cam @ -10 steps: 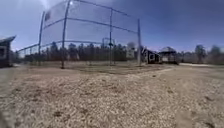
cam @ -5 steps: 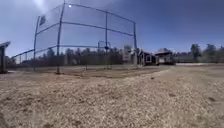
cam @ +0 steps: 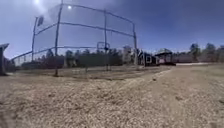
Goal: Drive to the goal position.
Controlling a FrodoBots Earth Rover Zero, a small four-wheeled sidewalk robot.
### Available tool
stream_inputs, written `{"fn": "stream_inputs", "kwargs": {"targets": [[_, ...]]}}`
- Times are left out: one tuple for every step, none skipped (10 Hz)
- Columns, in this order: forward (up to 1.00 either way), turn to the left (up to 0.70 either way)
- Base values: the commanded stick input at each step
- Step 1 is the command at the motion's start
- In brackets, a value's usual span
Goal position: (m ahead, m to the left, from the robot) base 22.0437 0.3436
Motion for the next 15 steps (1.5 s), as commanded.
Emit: {"fn": "stream_inputs", "kwargs": {"targets": [[0.6,-0.6],[0.6,-0.6],[0.6,-0.6],[0.6,-0.6],[0.6,-0.6],[0.6,-0.6],[0.6,-0.6],[0.6,-0.6],[0.6,-0.6],[0.6,-0.6],[0.6,-0.6],[0.6,-0.48],[0.6,-0.33],[0.6,-0.18],[0.6,-0.03]]}}
